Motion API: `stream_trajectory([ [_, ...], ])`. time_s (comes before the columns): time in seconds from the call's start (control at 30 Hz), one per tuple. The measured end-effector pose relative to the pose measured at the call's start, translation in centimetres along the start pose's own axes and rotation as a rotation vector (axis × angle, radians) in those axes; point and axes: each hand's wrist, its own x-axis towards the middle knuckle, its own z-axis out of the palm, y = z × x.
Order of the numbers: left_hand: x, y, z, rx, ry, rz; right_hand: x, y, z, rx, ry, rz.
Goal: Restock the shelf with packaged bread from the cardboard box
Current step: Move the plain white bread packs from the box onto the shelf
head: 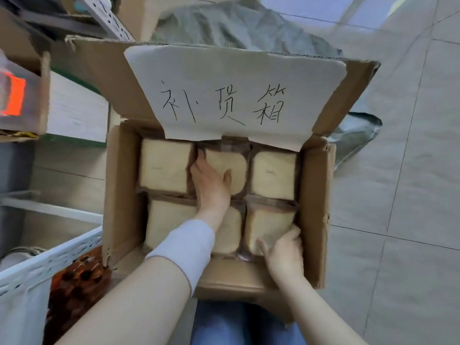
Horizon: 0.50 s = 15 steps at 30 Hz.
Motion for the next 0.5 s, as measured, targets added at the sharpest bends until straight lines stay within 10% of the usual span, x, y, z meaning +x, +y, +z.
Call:
stream_trajectory([
  [0.2, 1.1, 1.2, 0.4, -0.081, 0.040, -0.185, -1.2, -0.2, -0.9, 0.036, 0.091, -0.016],
  [0.5, -1.0, 0.7, -2.9, -0.091, -0.034, 0.084, -2.8, 1.3, -3.2, 0.297, 0.031, -0.098],
])
